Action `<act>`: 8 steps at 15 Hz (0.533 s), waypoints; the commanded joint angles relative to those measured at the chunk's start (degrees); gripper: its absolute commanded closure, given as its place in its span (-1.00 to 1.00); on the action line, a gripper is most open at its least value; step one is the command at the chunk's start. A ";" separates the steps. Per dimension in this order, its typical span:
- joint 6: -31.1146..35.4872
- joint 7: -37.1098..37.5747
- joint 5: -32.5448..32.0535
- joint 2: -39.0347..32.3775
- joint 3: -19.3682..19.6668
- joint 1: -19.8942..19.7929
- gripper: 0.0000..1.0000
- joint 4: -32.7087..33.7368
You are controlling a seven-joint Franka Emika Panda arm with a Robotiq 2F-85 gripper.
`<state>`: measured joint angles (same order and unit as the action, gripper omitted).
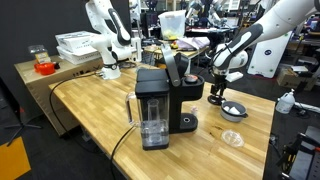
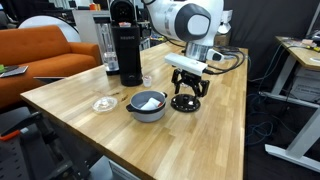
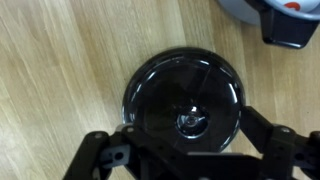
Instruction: Take the black lid from the table and put it on the gray pot
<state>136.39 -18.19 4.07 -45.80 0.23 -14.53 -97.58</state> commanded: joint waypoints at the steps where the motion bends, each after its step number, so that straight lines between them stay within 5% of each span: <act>1: -2.02 -0.79 0.79 -1.08 -1.09 -1.02 -0.28 2.71; 8: -2.49 -0.72 0.89 -1.08 -1.06 -1.19 0.72 2.89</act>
<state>135.90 -18.19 4.07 -45.94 0.06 -14.60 -96.32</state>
